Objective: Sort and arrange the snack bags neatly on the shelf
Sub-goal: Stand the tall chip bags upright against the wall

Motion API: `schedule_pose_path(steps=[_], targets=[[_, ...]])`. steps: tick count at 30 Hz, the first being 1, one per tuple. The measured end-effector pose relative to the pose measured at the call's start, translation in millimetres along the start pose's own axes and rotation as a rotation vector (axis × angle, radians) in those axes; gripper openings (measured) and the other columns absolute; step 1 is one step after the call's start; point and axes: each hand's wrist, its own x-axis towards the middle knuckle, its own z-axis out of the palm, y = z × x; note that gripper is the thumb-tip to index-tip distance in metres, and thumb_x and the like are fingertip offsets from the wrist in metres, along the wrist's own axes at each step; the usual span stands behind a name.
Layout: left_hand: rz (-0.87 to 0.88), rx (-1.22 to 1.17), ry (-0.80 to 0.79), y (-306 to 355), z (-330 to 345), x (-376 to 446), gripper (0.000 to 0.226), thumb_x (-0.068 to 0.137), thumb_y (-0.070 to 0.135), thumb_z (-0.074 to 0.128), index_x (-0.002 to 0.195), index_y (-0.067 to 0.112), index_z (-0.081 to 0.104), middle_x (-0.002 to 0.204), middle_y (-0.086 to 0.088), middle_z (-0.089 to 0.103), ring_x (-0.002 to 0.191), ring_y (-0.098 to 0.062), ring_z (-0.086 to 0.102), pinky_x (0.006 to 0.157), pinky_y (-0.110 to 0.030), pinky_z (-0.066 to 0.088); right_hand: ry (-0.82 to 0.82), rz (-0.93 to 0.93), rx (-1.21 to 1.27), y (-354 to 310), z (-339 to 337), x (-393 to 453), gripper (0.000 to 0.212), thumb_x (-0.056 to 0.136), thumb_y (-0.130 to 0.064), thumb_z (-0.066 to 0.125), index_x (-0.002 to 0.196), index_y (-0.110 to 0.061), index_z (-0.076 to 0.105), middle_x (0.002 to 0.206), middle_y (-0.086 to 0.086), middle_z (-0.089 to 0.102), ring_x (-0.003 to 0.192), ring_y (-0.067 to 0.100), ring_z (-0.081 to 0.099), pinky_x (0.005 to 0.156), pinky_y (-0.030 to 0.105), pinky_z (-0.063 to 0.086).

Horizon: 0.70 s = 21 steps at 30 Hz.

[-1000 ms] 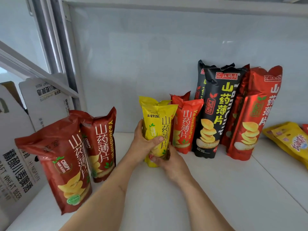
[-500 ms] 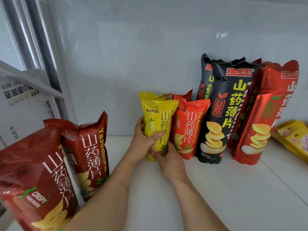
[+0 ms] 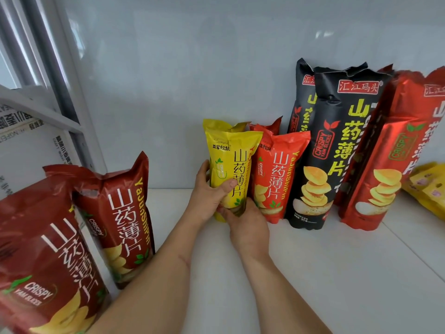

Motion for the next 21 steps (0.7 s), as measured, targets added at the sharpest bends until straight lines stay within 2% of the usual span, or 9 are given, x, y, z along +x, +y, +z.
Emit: schedule_pose_path(steps=[4, 8, 9, 11, 14, 16, 19, 21], targets=[[-0.016, 0.020, 0.007, 3.5, 2.5, -3.7, 0.112, 0.052, 0.061, 0.081, 0.149, 0.028, 0.036, 0.137, 0.007, 0.057, 0.114, -0.003, 0.063, 0.098, -0.037, 0.055, -0.004, 0.004, 0.014, -2.7, -3.0, -2.4, 0.056, 0.081, -0.052, 0.073, 0.127, -0.026, 0.056, 0.121, -0.007, 0.066, 0.109, 0.017, 0.062, 0.082, 0.029, 0.049], [-0.064, 0.138, 0.037, 10.1, -1.7, -15.4, 0.131, 0.050, 0.076, 0.082, 0.157, 0.024, 0.026, 0.156, -0.001, 0.041, 0.138, -0.016, 0.047, 0.111, -0.042, 0.046, -0.025, 0.016, 0.004, -5.6, -6.2, -5.4, 0.053, 0.078, -0.052, 0.075, 0.120, -0.023, 0.059, 0.115, -0.004, 0.068, 0.105, 0.020, 0.064, 0.080, 0.032, 0.051], [-0.079, 0.175, 0.031, 13.7, -2.2, -20.4, 0.129, 0.056, 0.073, 0.082, 0.158, 0.023, 0.022, 0.160, -0.002, 0.036, 0.143, -0.018, 0.042, 0.113, -0.039, 0.042, -0.033, 0.010, -0.009, -6.7, -8.2, -7.4, 0.052, 0.078, -0.052, 0.074, 0.118, -0.022, 0.059, 0.114, -0.003, 0.069, 0.104, 0.021, 0.064, 0.080, 0.032, 0.051], [-0.096, 0.263, 0.038, 19.0, -1.9, -31.3, 0.110, 0.075, 0.054, 0.080, 0.159, 0.016, 0.021, 0.161, -0.006, 0.031, 0.146, -0.018, 0.035, 0.111, -0.030, 0.038, -0.042, -0.024, -0.079, -6.5, -13.6, -12.7, 0.045, 0.082, -0.051, 0.070, 0.115, -0.021, 0.061, 0.112, 0.000, 0.069, 0.103, 0.025, 0.064, 0.077, 0.033, 0.050], [-0.011, 0.492, 0.100, 18.2, -5.0, -50.1, 0.071, 0.090, 0.041, 0.072, 0.149, 0.013, 0.043, 0.152, -0.007, 0.046, 0.137, -0.020, 0.046, 0.105, -0.027, 0.038, -0.057, -0.116, -0.331, -5.2, -26.8, -25.6, 0.031, 0.093, -0.037, 0.060, 0.117, -0.017, 0.062, 0.115, 0.007, 0.066, 0.107, 0.030, 0.061, 0.076, 0.033, 0.046], [0.077, 0.725, 0.130, 19.5, -7.2, -66.9, 0.052, 0.096, 0.042, 0.062, 0.139, 0.015, 0.055, 0.142, -0.007, 0.056, 0.127, -0.023, 0.055, 0.099, -0.031, 0.044, -0.085, -0.223, -0.498, -4.3, -37.5, -35.2, 0.027, 0.097, -0.032, 0.054, 0.118, -0.017, 0.061, 0.117, 0.007, 0.065, 0.107, 0.030, 0.060, 0.076, 0.033, 0.046], [0.206, 1.135, 0.139, 23.5, -11.2, -94.0, 0.038, 0.103, 0.039, 0.051, 0.130, 0.015, 0.061, 0.129, -0.008, 0.064, 0.114, -0.031, 0.061, 0.087, -0.039, 0.050, -0.146, -0.351, -0.715, -6.5, -53.6, -49.5, 0.026, 0.099, -0.030, 0.047, 0.116, -0.016, 0.061, 0.118, 0.007, 0.063, 0.108, 0.029, 0.058, 0.078, 0.034, 0.045], [0.355, 1.279, 0.176, 25.5, -14.7, -111.4, 0.029, 0.100, 0.031, 0.054, 0.116, 0.011, 0.070, 0.109, -0.011, 0.070, 0.094, -0.036, 0.068, 0.071, -0.041, 0.053, -0.169, -0.411, -0.792, -8.8, -62.0, -59.6, 0.027, 0.101, -0.028, 0.043, 0.117, -0.015, 0.061, 0.117, 0.008, 0.063, 0.108, 0.029, 0.057, 0.079, 0.034, 0.045]])
